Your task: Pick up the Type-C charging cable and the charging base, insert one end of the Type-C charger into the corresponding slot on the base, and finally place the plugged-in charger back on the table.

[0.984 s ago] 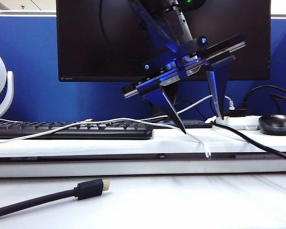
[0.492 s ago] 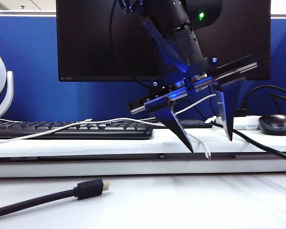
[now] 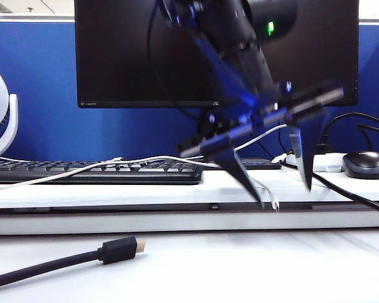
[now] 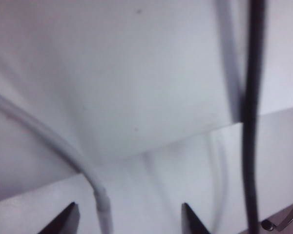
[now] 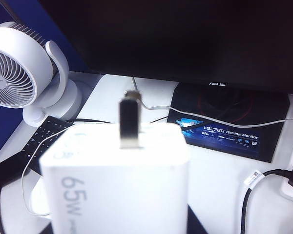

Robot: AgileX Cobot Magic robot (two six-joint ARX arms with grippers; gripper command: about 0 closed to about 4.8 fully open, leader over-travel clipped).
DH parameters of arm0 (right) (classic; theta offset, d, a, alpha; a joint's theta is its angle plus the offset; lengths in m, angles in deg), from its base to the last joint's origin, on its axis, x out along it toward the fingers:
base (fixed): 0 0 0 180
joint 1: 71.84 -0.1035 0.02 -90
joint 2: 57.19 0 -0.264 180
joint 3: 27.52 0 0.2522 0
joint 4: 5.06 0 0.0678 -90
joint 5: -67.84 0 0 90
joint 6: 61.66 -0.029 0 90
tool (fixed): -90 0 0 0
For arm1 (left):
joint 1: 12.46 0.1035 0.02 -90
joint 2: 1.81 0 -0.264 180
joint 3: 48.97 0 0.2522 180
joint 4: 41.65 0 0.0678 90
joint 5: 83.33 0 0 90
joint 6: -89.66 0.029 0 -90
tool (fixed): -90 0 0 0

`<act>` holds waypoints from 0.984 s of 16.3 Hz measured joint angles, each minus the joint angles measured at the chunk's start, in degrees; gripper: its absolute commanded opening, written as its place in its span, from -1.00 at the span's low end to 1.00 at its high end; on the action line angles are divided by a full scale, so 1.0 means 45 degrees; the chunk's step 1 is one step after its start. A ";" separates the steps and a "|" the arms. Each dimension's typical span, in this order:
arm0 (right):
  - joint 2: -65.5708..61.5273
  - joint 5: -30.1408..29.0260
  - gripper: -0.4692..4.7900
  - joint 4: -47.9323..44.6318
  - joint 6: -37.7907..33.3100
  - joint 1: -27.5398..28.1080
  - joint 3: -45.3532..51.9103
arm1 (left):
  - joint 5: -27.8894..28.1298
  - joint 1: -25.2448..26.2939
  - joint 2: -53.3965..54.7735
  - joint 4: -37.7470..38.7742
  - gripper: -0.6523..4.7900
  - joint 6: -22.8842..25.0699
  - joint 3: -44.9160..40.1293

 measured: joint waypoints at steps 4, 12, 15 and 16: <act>0.0000 0.0000 -0.84 0.0000 0.0000 0.0000 -0.0005 | 0.0015 0.0000 0.0039 0.0034 0.19 -0.0015 0.0005; 0.0000 0.0000 -0.84 0.0000 0.0000 0.0000 -0.0005 | 0.0034 0.0000 0.0039 0.0029 -0.71 -0.0044 0.0005; 0.0000 0.0000 -0.84 0.0000 0.0000 0.0000 -0.0005 | 0.0039 0.0000 0.0039 0.0029 -0.78 -0.0049 0.0005; 0.0000 0.0000 -0.84 0.0000 0.0000 0.0000 -0.0005 | 0.0039 0.0000 0.0039 0.0029 -0.78 -0.0039 0.0005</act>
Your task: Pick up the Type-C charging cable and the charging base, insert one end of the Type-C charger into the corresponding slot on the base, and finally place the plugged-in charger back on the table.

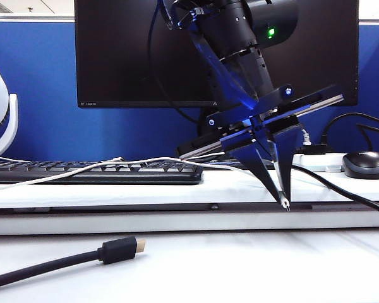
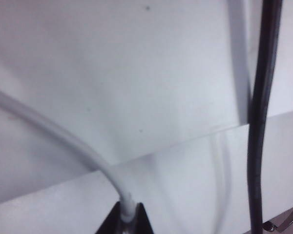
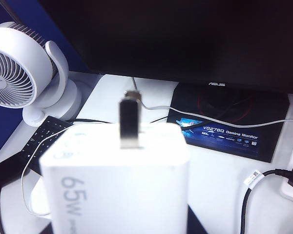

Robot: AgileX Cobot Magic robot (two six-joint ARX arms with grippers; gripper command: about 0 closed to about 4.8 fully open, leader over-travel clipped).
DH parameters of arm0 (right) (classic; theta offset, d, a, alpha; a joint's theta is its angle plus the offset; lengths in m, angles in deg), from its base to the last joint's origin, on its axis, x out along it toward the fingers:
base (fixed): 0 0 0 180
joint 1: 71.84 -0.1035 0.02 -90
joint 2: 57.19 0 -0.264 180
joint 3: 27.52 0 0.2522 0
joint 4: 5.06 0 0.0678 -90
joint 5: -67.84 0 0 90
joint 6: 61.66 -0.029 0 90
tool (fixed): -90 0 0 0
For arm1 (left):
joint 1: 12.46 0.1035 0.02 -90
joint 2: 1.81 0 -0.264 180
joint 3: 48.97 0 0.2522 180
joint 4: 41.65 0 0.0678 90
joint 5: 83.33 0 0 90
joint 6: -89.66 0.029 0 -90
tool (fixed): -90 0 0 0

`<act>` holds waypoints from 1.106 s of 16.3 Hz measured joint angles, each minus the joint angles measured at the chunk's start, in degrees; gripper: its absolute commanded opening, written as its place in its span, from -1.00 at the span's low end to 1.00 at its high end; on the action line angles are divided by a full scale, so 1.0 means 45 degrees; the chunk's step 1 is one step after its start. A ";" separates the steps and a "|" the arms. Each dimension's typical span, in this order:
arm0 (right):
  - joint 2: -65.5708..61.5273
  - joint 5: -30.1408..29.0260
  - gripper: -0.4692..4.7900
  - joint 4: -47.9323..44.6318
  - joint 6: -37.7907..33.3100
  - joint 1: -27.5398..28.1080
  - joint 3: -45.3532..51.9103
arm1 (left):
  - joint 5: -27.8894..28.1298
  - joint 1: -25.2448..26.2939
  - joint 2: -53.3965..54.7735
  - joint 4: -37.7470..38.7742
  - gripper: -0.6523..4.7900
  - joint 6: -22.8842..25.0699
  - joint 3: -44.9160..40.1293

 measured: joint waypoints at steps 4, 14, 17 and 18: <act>0.0000 0.0000 -0.84 0.0000 0.0000 0.0000 0.0000 | -0.0228 0.0019 -0.0053 0.0000 -0.78 0.0214 0.0000; 0.0345 0.1418 -0.84 -0.0427 0.0000 0.0000 0.0000 | 0.0238 0.0272 -0.3696 -0.2812 -0.78 0.1010 0.0005; 0.0500 0.1870 -0.84 -0.0695 -0.0053 0.0000 0.0000 | 0.0442 0.0529 -0.4877 -0.4852 -0.78 0.1749 0.0010; 0.0568 0.2210 -0.84 -0.0767 -0.0058 0.0000 0.0000 | 0.0656 0.0554 -0.5100 -0.5202 -0.78 0.1885 0.0010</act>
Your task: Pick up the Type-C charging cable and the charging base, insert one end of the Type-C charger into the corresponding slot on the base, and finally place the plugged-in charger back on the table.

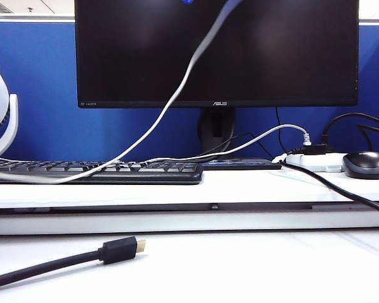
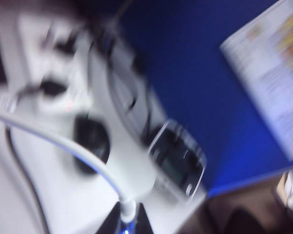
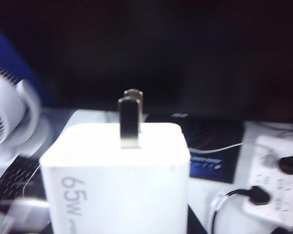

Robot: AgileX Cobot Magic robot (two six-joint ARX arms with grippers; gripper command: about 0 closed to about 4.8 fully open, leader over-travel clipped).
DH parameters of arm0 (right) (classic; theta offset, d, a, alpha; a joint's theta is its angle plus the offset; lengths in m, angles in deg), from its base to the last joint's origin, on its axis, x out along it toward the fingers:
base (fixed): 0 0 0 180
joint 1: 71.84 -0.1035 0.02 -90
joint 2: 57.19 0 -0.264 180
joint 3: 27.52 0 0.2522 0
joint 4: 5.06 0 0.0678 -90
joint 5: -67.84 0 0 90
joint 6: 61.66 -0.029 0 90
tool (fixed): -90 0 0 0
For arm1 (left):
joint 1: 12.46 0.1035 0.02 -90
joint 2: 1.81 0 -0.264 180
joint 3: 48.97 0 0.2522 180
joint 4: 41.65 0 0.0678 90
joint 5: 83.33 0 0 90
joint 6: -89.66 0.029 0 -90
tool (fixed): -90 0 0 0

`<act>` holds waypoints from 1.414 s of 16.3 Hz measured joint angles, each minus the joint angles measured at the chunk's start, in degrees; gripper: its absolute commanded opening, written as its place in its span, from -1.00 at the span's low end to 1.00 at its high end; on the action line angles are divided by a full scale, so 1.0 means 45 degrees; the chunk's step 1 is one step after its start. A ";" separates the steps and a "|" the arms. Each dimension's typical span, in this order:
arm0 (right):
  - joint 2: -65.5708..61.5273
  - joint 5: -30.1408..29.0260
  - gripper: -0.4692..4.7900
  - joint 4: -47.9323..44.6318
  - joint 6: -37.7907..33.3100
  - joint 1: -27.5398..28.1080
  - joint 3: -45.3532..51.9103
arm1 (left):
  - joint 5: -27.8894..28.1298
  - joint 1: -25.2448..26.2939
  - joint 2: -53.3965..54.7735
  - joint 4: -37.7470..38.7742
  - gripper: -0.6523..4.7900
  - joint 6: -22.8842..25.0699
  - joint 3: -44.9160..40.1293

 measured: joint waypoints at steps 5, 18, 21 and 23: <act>0.0520 0.1326 -0.84 -0.0772 -0.0034 0.0000 -0.0005 | 0.1049 0.0175 -0.0996 -0.1341 -0.78 0.0801 -0.0005; 0.1744 0.0189 -0.84 -0.4260 -0.5124 0.0000 -0.0005 | 0.1554 0.0165 -0.2200 -0.7703 -0.78 0.2191 0.0000; 0.1807 -0.0520 -0.84 -0.5629 -0.8330 0.0000 -0.0015 | 0.1263 0.0165 -0.2200 -0.9845 -0.78 0.2705 -0.0005; 0.1753 -0.1025 -0.84 -0.6436 -1.0661 0.0000 -0.0010 | 0.0568 0.0165 -0.2220 -1.1108 -0.78 0.3152 -0.0005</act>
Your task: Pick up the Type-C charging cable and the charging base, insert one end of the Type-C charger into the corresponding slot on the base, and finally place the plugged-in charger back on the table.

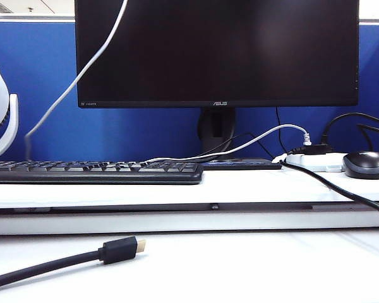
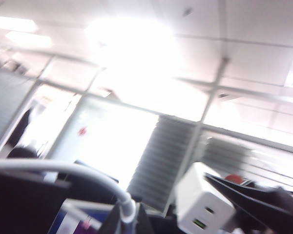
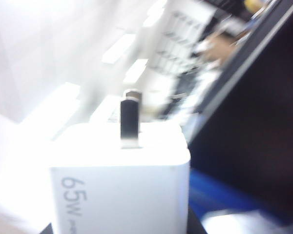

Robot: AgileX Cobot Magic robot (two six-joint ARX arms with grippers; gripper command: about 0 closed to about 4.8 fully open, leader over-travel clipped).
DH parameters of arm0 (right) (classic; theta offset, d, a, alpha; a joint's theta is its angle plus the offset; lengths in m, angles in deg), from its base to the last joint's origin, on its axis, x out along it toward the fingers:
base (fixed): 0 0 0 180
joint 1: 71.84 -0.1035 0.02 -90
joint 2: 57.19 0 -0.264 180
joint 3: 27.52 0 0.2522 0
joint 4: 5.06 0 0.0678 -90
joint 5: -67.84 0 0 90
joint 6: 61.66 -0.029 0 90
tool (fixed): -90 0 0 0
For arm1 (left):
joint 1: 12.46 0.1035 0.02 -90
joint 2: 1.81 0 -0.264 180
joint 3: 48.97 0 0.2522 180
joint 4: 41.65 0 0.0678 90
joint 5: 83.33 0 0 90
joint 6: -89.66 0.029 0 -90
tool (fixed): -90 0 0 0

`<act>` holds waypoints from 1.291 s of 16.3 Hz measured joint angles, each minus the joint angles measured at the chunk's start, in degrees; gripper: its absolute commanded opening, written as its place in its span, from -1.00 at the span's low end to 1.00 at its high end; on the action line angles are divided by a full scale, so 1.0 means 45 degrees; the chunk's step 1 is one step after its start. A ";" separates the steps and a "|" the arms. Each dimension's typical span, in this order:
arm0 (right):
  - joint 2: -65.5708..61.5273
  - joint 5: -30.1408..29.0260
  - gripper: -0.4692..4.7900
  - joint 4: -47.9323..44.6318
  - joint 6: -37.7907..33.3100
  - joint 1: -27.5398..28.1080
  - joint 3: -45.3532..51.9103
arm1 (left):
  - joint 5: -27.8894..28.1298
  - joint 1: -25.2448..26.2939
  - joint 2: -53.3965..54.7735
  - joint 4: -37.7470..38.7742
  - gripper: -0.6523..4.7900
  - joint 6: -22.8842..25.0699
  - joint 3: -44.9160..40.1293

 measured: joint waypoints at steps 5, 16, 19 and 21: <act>-0.0772 -0.2113 -0.84 -0.1603 -0.3716 0.0000 0.0019 | -0.1870 -0.0005 0.0000 -0.1904 -0.78 0.2254 0.0000; -0.1865 -0.3857 -0.84 -0.3823 -0.4226 0.0000 0.0019 | -0.0019 -0.0500 0.0000 -0.2535 -0.78 0.1549 0.0000; -0.1957 -0.3871 -0.84 -0.5343 -0.3497 0.0000 0.0024 | 0.1501 -0.0554 0.0000 -0.2239 -0.78 -0.0933 0.0000; -0.1967 -0.3876 -0.84 -0.5557 -0.2851 0.0000 0.0015 | 0.1836 -0.0549 0.0000 -0.2210 -0.78 -0.2521 0.0000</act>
